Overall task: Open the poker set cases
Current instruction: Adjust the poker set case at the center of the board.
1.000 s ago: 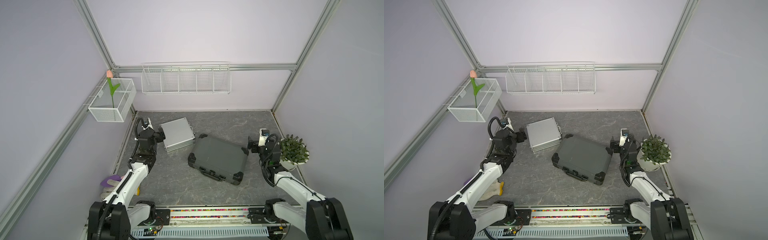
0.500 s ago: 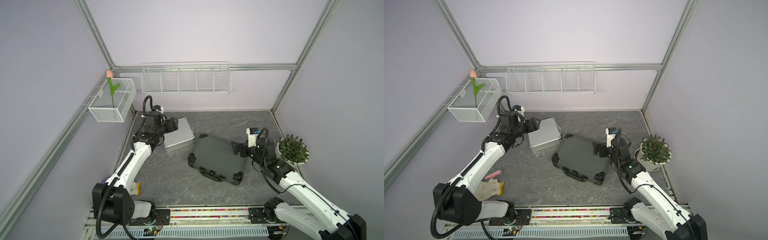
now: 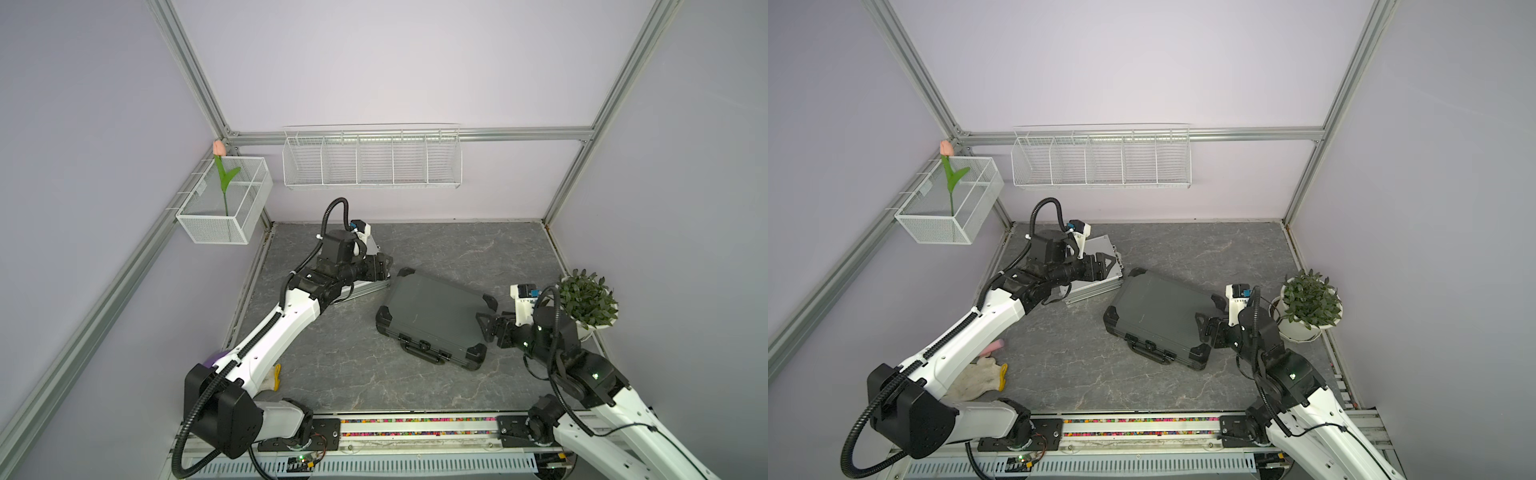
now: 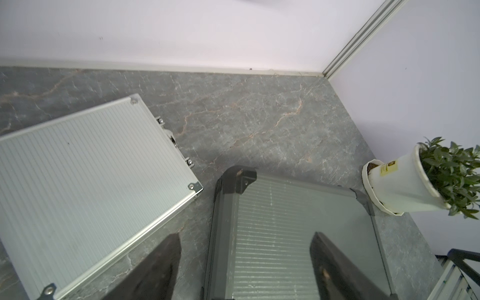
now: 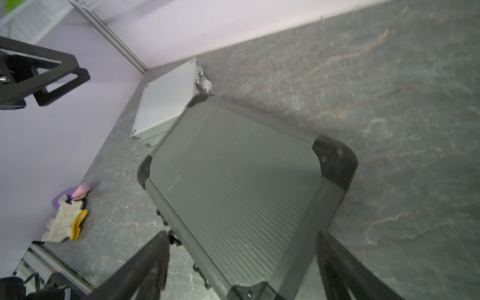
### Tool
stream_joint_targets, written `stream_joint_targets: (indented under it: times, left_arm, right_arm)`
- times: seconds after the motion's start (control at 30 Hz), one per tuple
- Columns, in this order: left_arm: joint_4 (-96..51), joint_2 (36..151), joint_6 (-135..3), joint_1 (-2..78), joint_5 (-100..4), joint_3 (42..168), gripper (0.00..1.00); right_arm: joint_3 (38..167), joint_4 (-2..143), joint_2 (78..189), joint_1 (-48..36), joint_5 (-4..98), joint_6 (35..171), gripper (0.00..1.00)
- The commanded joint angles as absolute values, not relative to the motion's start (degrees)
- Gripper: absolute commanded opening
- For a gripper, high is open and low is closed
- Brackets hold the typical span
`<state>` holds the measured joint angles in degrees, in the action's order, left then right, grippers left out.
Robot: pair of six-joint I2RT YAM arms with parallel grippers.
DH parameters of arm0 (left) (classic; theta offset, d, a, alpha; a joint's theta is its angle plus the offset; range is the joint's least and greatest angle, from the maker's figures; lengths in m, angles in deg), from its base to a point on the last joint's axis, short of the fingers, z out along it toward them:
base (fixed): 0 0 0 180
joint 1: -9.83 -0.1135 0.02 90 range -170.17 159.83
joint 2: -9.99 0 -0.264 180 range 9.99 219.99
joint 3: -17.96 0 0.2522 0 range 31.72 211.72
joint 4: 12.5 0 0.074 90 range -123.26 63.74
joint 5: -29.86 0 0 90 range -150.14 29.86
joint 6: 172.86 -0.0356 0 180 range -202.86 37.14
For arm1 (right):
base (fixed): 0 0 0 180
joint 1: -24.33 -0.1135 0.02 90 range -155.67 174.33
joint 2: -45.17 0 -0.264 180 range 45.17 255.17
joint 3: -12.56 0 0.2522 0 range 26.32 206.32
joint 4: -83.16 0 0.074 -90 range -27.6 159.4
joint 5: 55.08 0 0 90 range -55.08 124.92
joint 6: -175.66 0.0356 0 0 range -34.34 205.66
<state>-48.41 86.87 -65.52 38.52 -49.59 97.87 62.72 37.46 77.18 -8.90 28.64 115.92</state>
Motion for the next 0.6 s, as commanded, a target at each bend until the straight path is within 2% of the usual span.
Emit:
stream_joint_targets:
  times: [0.0,0.33,0.57]
  left_arm:
    - [-47.74,84.80,-64.85,38.89,-48.83,95.55,0.81]
    - [-50.70,85.18,-64.05,38.84,-48.40,90.44,0.82]
    - [-54.85,91.37,-64.65,38.84,-44.26,93.97,0.84]
  right_arm:
    - [60.72,28.21,74.26,-9.73,30.91,121.19,0.88]
    - [57.39,19.24,69.02,-11.06,34.99,127.78,0.85]
    - [58.72,16.54,70.19,-12.47,34.08,128.77,0.86]
